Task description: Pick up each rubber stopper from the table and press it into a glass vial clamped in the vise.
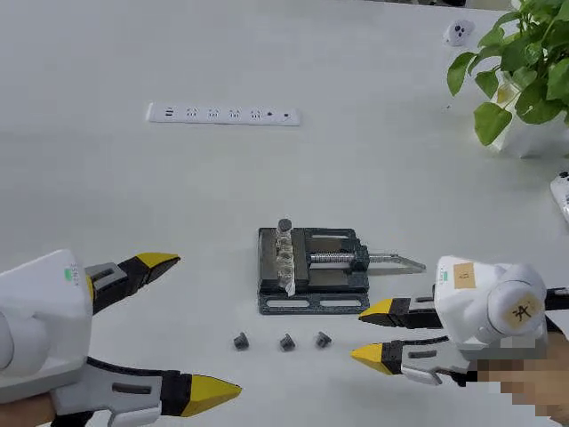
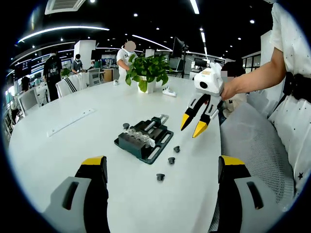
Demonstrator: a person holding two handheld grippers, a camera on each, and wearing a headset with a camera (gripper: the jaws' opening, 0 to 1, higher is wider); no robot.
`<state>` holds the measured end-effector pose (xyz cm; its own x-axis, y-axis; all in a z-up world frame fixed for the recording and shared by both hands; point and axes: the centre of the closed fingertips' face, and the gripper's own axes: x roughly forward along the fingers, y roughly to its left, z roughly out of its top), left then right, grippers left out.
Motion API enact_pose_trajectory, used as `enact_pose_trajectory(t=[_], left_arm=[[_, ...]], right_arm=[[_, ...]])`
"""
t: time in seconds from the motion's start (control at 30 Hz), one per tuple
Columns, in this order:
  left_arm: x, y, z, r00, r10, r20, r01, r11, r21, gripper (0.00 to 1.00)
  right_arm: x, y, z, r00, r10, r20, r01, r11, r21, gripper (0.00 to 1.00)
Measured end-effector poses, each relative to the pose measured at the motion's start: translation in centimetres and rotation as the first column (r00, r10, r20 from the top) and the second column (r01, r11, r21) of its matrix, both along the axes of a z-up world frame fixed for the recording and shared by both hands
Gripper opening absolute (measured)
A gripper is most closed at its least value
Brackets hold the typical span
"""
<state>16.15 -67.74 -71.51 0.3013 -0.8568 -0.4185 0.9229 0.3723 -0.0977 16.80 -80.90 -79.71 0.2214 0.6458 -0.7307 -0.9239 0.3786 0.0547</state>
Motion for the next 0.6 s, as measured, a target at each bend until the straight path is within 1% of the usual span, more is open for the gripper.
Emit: enact_pose_trajectory(t=[0.17,0.23,0.33,0.6], left_arm=[[-0.1,-0.2,-0.1,1.000,-0.002,-0.005,0.002,1.000,0.002,0.95],[-0.2,-0.2,-0.1,1.000,-0.004,-0.007,0.004,1.000,0.002,0.95],[-0.2,-0.3,-0.2,1.000,-0.004,-0.010,0.004,1.000,0.003,0.95],[-0.1,-0.4,-0.2,1.000,-0.003,-0.014,0.003,1.000,0.003,0.94]], right_arm=[[0.3,0.7,-1.1,1.000,0.013,-0.001,-0.013,1.000,-0.005,0.14],[0.3,1.1,-1.7,1.000,0.023,-0.006,-0.023,1.000,-0.018,0.13],[0.6,1.4,-2.4,0.999,0.040,0.000,-0.040,0.999,-0.033,0.10],[1.0,1.8,-3.6,0.997,0.074,-0.003,-0.074,0.995,-0.063,0.07]])
